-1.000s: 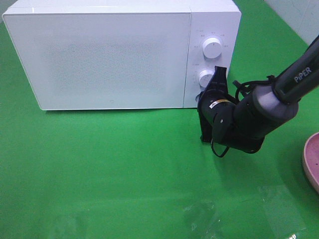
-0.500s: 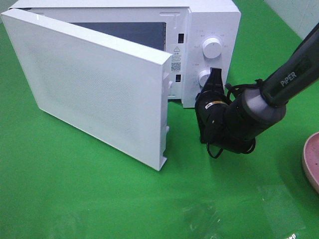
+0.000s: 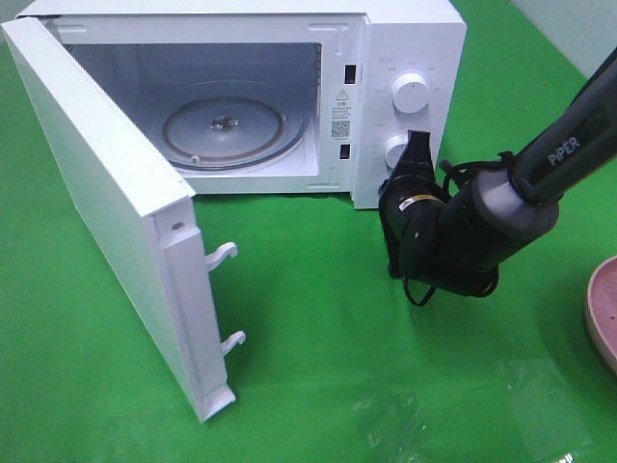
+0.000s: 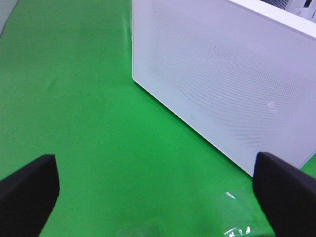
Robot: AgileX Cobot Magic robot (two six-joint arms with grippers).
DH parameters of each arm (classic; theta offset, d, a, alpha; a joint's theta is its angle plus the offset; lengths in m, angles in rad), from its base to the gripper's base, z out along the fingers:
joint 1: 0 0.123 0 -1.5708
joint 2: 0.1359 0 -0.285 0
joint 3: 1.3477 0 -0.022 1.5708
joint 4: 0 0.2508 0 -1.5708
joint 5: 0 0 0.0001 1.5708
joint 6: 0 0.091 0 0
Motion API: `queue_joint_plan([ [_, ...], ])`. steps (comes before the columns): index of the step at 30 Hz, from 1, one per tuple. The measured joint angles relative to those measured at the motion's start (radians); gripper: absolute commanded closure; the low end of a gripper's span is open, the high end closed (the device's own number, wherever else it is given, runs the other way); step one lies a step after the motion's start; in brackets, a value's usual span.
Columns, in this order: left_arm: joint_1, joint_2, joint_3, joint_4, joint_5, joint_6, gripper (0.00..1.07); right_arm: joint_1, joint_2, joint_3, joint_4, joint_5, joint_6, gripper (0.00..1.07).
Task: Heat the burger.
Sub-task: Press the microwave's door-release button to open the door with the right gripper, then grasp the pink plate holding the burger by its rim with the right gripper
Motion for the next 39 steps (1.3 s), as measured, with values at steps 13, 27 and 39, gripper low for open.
queue_joint_plan([
  [13, 0.000, 0.000, 0.000, 0.000, 0.000, 0.000, 0.06, -0.037, -0.087, 0.092, -0.188, 0.061, 0.108, 1.06],
  [27, 0.000, 0.000, 0.000, 0.000, 0.000, 0.000, 0.06, -0.047, -0.310, 0.253, -0.276, 0.218, 0.052, 1.04],
  [39, 0.000, 0.000, 0.000, 0.000, 0.000, 0.000, 0.06, -0.047, -0.428, 0.277, -0.294, 0.451, -0.322, 1.02],
])
